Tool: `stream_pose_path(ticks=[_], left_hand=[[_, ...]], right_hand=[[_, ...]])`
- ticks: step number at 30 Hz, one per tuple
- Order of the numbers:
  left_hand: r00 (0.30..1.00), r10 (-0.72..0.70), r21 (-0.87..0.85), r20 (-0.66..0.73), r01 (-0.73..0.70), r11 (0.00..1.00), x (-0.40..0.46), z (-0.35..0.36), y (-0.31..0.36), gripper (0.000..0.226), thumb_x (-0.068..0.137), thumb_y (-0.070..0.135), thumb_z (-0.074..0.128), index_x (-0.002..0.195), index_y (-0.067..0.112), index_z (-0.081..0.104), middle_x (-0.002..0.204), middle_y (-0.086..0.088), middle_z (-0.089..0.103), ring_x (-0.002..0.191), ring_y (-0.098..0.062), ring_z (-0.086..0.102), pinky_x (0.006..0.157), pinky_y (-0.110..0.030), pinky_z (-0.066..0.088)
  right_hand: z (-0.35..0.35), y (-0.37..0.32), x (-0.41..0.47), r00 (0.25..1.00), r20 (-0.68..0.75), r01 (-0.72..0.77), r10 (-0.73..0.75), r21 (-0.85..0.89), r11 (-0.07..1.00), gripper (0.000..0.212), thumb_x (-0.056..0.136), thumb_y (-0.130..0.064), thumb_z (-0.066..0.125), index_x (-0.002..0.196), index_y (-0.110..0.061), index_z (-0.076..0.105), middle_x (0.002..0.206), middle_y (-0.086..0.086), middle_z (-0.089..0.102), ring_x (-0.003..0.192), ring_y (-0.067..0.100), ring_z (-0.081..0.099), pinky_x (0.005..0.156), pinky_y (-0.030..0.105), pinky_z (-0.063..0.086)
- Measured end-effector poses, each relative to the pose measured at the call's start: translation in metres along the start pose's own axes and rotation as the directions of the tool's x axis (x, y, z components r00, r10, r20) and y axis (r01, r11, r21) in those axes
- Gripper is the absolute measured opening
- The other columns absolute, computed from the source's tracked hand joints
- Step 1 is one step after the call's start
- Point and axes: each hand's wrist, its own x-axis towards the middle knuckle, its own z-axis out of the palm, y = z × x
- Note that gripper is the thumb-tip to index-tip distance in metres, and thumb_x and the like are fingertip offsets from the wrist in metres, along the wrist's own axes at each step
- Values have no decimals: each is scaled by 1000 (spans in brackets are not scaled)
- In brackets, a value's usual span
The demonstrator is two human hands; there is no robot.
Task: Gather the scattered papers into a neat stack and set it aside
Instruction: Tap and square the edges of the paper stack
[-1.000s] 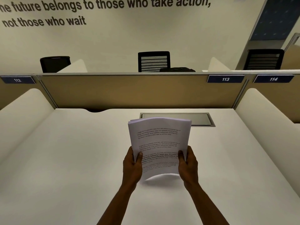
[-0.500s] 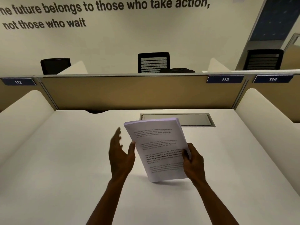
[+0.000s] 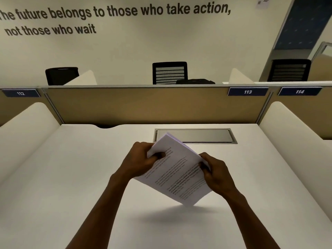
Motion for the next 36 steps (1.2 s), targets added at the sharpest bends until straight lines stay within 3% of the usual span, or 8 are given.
stream_pose_path(ticks=[3,6,10,16,19,25,32,36], left_hand=[[997,19,-89,-69,-25,996,-9,8,-8,16,88,28,65,78,38,71,69,15,73,66,-9,69,56,-15,49],[990,-1,-189,-140,-25,982,-15,5,-17,13,88,31,61,80,31,72,68,23,71,65,-6,69,56,-13,48],[980,-100,-319,-170,42,947,-18,3,-31,18,87,38,59,85,27,73,77,15,75,67,-12,71,57,-17,52],[948,-285,-500,-139,181,847,-25,20,-52,30,85,43,58,94,19,73,83,3,76,68,-16,71,56,-22,54],[922,-368,-573,-123,237,784,-34,30,-68,32,87,42,64,93,12,74,86,-6,76,72,-18,71,61,-28,55],[875,-473,-624,-105,313,716,-54,57,-97,19,91,26,66,95,9,73,87,-4,78,79,-17,73,63,-24,56],[847,-519,-623,-117,344,703,-58,78,-118,19,91,21,68,108,14,71,102,-7,77,97,-26,72,78,-36,59],[846,-508,-590,-161,330,737,-59,80,-117,15,93,19,65,106,15,70,100,-6,76,92,-23,72,72,-28,57]], right_hand=[[-12,9,-1,1000,-9,-22,22,40,999,20,89,-40,59,107,-32,62,96,-17,69,84,3,64,67,20,52],[-27,30,-1,978,-55,-192,199,109,975,62,72,-52,76,126,-34,54,112,-16,63,99,3,59,82,21,52],[-24,46,-4,909,62,-362,412,605,709,90,65,-37,87,141,-29,39,133,-4,57,120,17,55,101,42,46],[4,36,-18,905,146,-356,399,772,526,42,74,-14,79,114,-13,66,111,8,73,106,29,67,75,29,59],[13,35,-19,890,79,-355,450,740,571,28,85,-1,67,110,-13,67,104,5,75,96,27,71,71,30,59],[30,43,-28,890,-7,-362,457,599,714,26,87,-12,68,102,-33,65,101,-4,74,91,14,70,75,29,59],[55,61,-41,857,10,-429,516,569,701,26,91,-10,64,115,-20,60,108,3,71,101,23,67,78,30,59],[56,61,-39,860,-28,-410,509,556,723,26,91,-12,63,116,-20,59,107,1,70,98,20,67,78,27,58]])
